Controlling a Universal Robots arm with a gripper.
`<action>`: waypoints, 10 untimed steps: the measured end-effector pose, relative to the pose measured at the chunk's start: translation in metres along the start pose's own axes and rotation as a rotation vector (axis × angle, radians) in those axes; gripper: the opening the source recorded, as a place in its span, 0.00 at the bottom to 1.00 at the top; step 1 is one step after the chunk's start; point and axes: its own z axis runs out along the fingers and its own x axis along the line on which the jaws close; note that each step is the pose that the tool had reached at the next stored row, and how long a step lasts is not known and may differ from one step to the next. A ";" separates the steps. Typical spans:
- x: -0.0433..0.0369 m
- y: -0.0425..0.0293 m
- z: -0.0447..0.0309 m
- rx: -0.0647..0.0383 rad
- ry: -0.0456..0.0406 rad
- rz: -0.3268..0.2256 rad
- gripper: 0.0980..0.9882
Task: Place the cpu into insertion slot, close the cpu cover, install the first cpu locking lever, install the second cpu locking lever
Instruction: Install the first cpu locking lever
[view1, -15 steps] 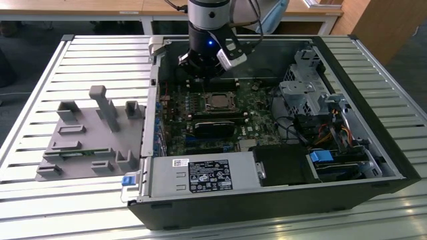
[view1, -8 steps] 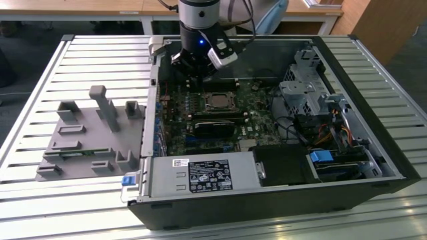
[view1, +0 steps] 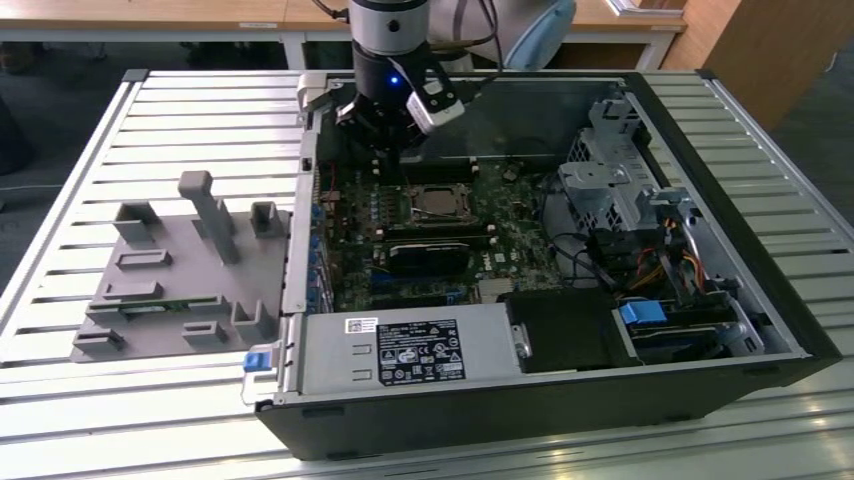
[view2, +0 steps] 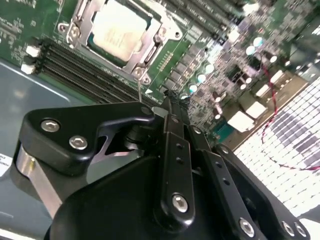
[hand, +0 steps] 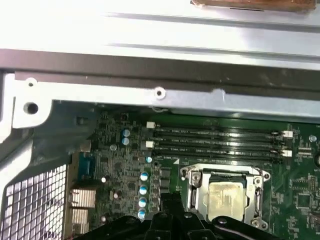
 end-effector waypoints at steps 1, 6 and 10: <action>0.0007 0.0009 0.0006 0.000 -0.0002 0.002 0.01; 0.0017 0.0065 0.0029 0.000 -0.0002 0.004 0.01; 0.0014 0.0127 0.0048 0.000 -0.0004 0.004 0.01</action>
